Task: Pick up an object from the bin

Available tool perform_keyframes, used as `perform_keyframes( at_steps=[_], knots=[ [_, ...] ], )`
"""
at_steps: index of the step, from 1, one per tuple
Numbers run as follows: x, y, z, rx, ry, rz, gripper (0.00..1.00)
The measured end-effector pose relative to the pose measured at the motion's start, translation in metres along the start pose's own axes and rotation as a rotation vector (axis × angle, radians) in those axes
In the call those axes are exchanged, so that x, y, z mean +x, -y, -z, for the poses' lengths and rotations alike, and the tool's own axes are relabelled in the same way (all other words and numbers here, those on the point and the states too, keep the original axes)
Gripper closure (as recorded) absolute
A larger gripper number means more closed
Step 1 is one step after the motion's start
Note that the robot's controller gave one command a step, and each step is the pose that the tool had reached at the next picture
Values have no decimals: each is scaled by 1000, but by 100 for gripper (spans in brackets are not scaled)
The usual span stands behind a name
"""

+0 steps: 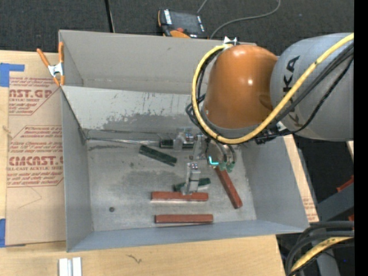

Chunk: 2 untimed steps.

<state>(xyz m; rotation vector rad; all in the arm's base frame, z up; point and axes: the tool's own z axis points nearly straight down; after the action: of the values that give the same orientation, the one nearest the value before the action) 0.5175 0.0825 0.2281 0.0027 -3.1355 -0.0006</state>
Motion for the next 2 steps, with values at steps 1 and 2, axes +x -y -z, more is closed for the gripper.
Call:
perform_keyframes(
  at_steps=[1,2],
  knots=[
    [-5,61,-146,2,-1,112,0],
    [-7,59,-141,0,6,113,100]
  ],
)
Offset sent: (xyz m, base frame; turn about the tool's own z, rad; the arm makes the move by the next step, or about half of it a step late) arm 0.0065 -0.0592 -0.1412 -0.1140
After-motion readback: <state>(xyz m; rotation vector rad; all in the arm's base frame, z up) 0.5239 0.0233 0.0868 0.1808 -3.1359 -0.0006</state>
